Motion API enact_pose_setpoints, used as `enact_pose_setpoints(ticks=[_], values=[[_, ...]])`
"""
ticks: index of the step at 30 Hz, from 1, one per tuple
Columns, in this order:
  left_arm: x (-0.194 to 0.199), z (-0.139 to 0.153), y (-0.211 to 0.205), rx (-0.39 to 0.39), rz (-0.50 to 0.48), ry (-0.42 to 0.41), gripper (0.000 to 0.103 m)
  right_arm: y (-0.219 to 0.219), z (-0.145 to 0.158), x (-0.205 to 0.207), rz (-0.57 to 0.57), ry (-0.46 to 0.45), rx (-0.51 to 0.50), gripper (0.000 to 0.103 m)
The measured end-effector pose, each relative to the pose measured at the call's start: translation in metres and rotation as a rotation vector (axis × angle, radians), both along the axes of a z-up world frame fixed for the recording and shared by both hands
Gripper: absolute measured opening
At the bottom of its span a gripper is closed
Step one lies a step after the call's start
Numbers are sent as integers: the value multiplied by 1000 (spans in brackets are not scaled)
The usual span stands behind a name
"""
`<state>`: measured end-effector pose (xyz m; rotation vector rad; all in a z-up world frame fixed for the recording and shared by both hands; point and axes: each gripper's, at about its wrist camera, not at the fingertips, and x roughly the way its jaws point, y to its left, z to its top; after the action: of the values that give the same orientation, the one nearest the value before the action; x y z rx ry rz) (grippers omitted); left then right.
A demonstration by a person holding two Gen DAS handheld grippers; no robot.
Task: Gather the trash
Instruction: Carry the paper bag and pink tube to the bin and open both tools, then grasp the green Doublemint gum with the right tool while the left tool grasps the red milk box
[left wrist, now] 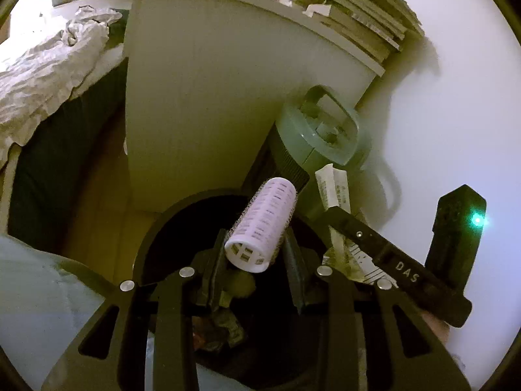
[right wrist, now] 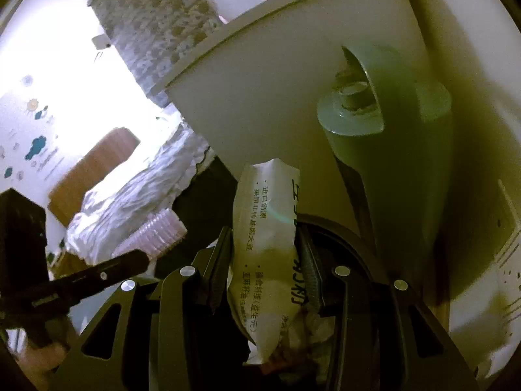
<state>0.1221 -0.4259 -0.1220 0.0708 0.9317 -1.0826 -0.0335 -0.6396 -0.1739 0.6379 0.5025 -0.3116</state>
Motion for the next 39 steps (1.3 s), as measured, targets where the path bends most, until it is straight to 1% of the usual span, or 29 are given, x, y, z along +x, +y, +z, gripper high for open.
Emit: enact_pose_setpoints(ticks=[8, 10, 11, 12, 13, 14, 19, 23, 26, 28, 29, 30, 32, 33, 36, 37, 38, 39], values=[[2, -4, -7, 6, -7, 3, 35, -5, 0, 5, -5, -10, 17, 42], [2, -3, -6, 5, -3, -1, 40, -4, 0, 2, -8, -10, 26, 44], [2, -3, -6, 5, 1, -5, 55, -5, -1, 3, -10, -8, 28, 53], [1, -1, -4, 5, 10, -14, 75, -5, -1, 2, -15, -11, 28, 59], [-1, 2, -1, -1, 19, -29, 82, -5, -1, 0, -26, -19, 31, 68], [-3, 5, 2, -11, 24, -45, 84, -5, -1, -1, -33, -26, 35, 70], [-13, 21, 17, -19, 27, -74, 84, -5, -3, -1, -40, -29, 41, 70], [-25, 39, 48, -35, 51, -90, 84, 1, -5, 1, -30, -22, 45, 70], [-35, 51, 80, -38, 72, -108, 84, 11, -6, 5, -3, -10, 38, 70], [-40, 58, 111, -38, 100, -122, 84, 22, -7, 8, 28, 1, 24, 70], [-41, 60, 127, -36, 120, -126, 86, 27, -7, 9, 40, 4, 16, 70], [-41, 61, 143, -31, 139, -128, 90, 33, -6, 10, 55, 9, 8, 70], [-42, 62, 183, -25, 180, -139, 90, 51, -4, 11, 99, 17, -18, 70], [-42, 61, 198, -10, 193, -147, 90, 57, -2, 11, 118, 16, -24, 70], [-39, 47, 247, 86, 193, -179, 90, 83, 5, 7, 217, -3, -25, 70], [-38, 42, 257, 114, 181, -187, 90, 96, 9, 5, 278, -15, -21, 74], [-36, 35, 268, 154, 164, -202, 90, 106, 12, 4, 322, -28, -16, 76], [-35, 31, 273, 172, 151, -211, 90, 119, 17, 4, 380, -38, -11, 76]])
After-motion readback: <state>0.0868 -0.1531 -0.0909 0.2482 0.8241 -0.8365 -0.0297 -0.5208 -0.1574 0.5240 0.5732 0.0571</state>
